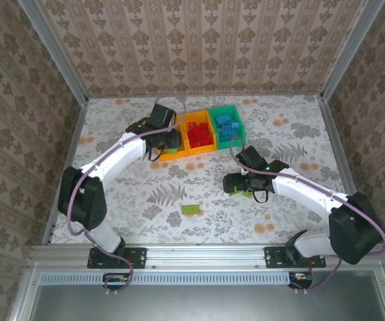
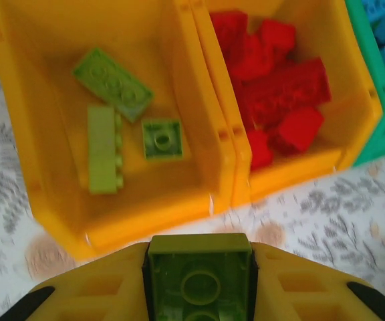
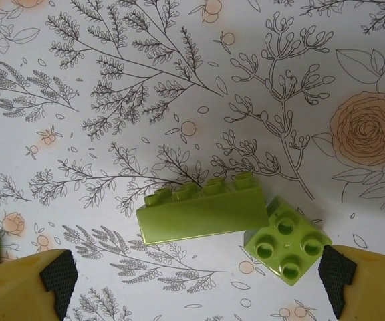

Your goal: Sort the legos into containers by color

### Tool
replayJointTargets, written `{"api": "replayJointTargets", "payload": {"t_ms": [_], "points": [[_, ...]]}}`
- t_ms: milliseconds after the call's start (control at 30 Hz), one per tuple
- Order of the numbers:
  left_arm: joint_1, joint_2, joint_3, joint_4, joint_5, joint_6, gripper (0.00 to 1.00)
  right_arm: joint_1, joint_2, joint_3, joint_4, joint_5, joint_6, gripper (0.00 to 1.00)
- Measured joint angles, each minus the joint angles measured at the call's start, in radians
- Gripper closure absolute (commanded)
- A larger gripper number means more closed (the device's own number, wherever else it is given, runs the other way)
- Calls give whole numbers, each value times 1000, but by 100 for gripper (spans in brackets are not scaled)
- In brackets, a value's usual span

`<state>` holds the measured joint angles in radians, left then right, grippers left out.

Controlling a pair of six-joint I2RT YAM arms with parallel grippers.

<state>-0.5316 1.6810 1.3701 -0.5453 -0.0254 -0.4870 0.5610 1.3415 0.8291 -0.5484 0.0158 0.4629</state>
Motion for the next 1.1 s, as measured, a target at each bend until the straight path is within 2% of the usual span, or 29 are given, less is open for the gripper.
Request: {"api": "replayJointTargets", "payload": {"t_ms": [367, 767, 900, 1000, 1067, 1100], "points": [[148, 300, 249, -39, 60, 90, 63, 71, 111, 3, -1, 55, -50, 1], [167, 335, 336, -52, 83, 114, 47, 76, 212, 74, -2, 105, -113, 5], [167, 338, 335, -52, 96, 112, 36, 79, 236, 88, -2, 109, -129, 12], [167, 333, 311, -33, 106, 107, 18, 80, 249, 101, -12, 109, -139, 19], [167, 318, 272, -26, 109, 99, 0, 83, 260, 114, -19, 109, -143, 23], [167, 307, 256, -25, 110, 101, 0, 84, 264, 119, -22, 109, -145, 24]]}}
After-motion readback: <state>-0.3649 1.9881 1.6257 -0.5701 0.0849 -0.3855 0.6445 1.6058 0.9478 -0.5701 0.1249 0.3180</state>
